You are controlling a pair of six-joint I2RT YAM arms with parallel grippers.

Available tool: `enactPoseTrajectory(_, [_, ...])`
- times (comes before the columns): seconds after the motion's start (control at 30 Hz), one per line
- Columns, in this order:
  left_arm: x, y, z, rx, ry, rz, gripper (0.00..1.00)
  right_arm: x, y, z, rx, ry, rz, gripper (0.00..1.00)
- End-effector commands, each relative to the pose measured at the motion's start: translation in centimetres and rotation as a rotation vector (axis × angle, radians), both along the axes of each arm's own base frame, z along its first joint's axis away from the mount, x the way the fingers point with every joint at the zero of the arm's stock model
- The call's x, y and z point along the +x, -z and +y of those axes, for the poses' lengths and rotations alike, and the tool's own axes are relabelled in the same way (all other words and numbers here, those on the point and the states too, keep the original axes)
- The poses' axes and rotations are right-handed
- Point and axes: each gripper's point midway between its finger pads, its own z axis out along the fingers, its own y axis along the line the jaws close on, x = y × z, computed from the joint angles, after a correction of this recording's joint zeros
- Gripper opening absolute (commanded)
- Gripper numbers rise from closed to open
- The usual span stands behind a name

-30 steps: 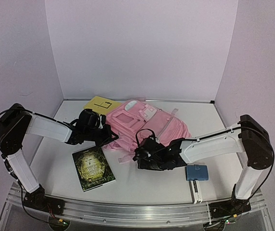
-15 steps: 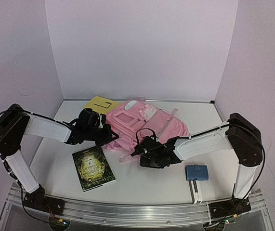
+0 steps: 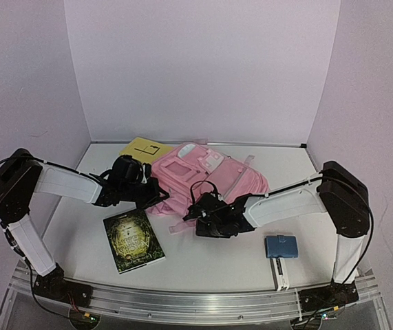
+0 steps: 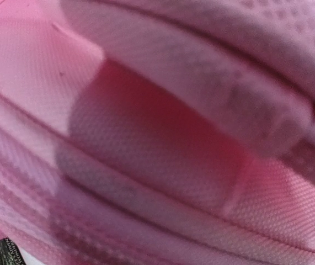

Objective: Pack the student bag
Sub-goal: Zip the student bag at the center of the board.

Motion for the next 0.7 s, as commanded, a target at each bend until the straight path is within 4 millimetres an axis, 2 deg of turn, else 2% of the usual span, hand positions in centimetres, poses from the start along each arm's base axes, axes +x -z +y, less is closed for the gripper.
enactPoseTrajectory(0.0, [0.4,-2.4,0.1,0.004,-0.005,-0.060,0.00,0.8,-2.5,0.1,0.053,0.013,-0.044,0.00])
enactPoseTrajectory(0.3, [3.4,-0.9,5.5,0.040,-0.100,-0.031,0.00,-3.5,-2.7,-1.2,0.184,-0.089,0.091,0.00])
enactPoseTrajectory(0.47, [4.9,-0.2,7.6,0.057,-0.112,-0.041,0.00,-6.0,-2.1,-1.6,0.296,-0.143,0.193,0.00])
enactPoseTrajectory(0.67, [7.1,0.2,11.0,0.094,-0.156,-0.063,0.00,-5.6,-2.6,-4.4,0.349,-0.099,0.186,0.00])
